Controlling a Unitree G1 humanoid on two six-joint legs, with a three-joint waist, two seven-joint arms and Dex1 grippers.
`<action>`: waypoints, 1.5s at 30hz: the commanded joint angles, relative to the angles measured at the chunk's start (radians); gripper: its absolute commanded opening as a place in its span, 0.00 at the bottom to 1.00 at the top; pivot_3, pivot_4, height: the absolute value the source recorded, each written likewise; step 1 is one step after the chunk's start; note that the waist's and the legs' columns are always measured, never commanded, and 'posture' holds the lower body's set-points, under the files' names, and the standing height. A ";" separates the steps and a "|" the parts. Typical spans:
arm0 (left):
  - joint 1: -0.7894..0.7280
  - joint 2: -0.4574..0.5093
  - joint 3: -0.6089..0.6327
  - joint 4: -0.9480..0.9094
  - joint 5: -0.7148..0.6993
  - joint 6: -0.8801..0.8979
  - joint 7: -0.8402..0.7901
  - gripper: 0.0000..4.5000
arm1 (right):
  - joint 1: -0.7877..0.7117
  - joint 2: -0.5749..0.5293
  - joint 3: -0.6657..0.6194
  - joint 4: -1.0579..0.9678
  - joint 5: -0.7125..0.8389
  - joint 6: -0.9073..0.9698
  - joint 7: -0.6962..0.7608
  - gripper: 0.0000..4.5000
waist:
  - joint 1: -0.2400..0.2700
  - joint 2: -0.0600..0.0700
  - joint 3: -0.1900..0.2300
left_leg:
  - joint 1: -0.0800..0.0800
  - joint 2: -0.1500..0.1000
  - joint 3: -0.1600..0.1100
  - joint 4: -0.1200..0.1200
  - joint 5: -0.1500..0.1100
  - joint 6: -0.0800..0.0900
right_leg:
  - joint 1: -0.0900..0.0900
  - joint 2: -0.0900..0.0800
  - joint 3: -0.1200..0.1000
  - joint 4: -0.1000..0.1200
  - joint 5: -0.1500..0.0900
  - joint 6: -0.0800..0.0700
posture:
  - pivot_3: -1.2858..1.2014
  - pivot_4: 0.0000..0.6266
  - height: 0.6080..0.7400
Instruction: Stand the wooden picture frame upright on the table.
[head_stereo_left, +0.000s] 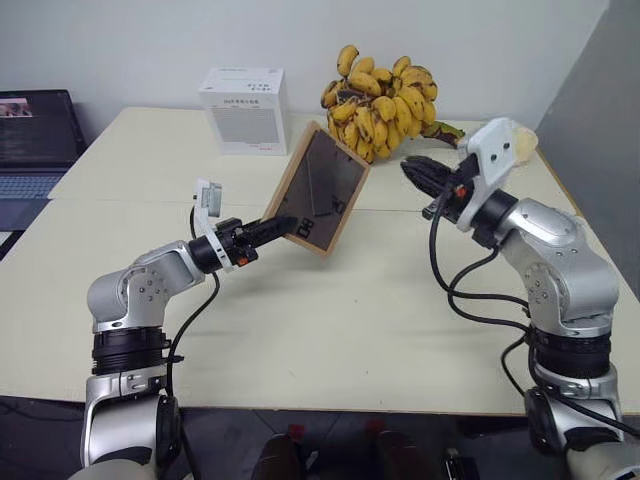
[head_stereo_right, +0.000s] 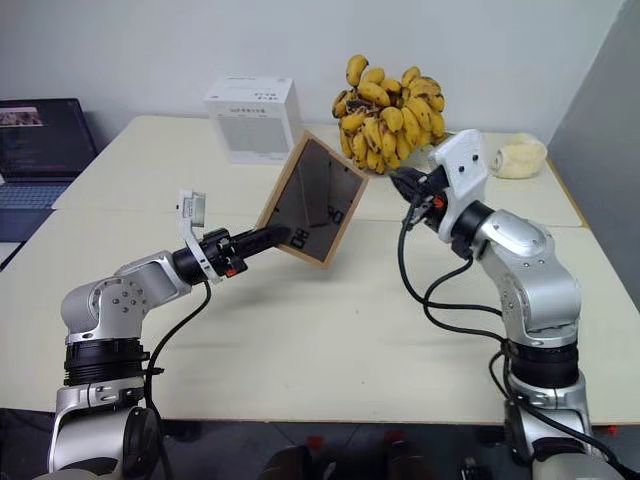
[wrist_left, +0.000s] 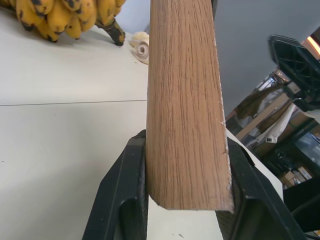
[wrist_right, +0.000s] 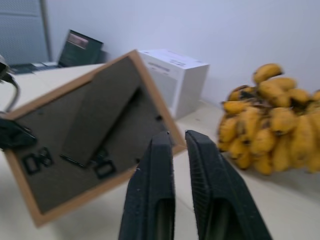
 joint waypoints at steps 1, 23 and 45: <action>-0.002 0.006 0.003 -0.118 -0.072 0.028 -0.009 0.29 | -0.032 0.007 0.029 -0.034 0.015 0.000 -0.021 0.34 | 0.000 0.000 0.000 | 0.000 0.000 0.000 0.000 0.000 0.000 | 0.000 0.000 0.000 0.000 0.000 0.000 | 0.52 0.24 1.00; 0.044 0.043 0.001 -0.216 -0.145 0.080 0.008 0.29 | -0.065 0.089 0.067 0.016 0.104 -0.020 -0.043 0.73 | -0.004 0.000 0.000 | 0.000 0.001 0.000 0.000 0.000 0.000 | 0.000 0.000 0.000 0.001 0.000 0.000 | 0.52 0.24 1.00; -0.117 0.018 -0.058 0.068 -0.018 -0.058 -0.024 0.29 | -0.055 0.092 0.059 -0.020 0.150 0.025 -0.139 0.73 | -0.003 0.000 0.000 | 0.000 0.001 0.000 0.000 0.000 0.000 | -0.001 0.000 -0.001 0.001 0.000 0.000 | 0.52 0.24 1.00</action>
